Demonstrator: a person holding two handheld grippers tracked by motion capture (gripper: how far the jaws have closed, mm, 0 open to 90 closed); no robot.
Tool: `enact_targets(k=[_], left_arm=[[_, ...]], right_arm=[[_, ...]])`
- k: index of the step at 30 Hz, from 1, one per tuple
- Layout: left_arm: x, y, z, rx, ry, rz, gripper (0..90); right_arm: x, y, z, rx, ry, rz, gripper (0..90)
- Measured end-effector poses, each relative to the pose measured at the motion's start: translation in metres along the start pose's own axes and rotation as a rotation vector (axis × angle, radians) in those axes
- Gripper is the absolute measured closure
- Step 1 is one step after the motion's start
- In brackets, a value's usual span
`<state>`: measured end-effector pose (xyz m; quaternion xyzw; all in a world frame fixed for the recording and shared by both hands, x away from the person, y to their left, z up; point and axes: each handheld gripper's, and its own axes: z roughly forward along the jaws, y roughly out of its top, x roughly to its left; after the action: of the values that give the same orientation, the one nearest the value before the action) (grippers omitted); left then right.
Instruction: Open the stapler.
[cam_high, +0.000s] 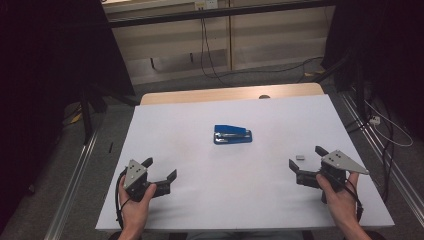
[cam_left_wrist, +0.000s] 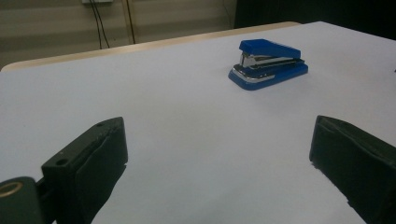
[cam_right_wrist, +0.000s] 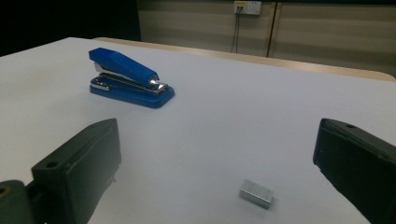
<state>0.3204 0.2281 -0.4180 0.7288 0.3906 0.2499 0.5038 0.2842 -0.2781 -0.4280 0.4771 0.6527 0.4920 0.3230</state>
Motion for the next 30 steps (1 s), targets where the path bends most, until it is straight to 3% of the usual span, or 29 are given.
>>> enact_targets(k=[10,14,19,22,26,28,30], left_arm=[[-0.001,-0.001,0.004,0.03,-0.008,-0.007,4.3],[-0.005,-0.001,0.008,0.061,-0.046,0.009,4.3],[-0.008,0.001,0.011,0.055,-0.048,0.017,4.3],[-0.005,0.0,0.014,0.082,-0.089,-0.015,5.0],[-0.002,0.0,0.02,0.1,-0.078,-0.008,5.9],[-0.002,0.001,0.023,0.087,-0.065,-0.007,5.7],[-0.001,0.002,0.024,0.084,-0.054,0.023,5.5]], right_arm=[[0.004,0.0,0.003,0.01,0.031,-0.026,0.7],[0.007,0.001,0.007,0.005,0.041,-0.046,1.8],[0.012,0.0,0.011,0.019,0.064,-0.055,1.5],[0.016,0.001,0.012,0.02,0.059,-0.075,1.7],[0.02,0.001,0.014,0.022,0.082,-0.065,1.3],[0.022,0.002,0.015,0.027,0.097,-0.063,1.7],[0.025,0.003,0.018,0.042,0.109,-0.05,1.8]])
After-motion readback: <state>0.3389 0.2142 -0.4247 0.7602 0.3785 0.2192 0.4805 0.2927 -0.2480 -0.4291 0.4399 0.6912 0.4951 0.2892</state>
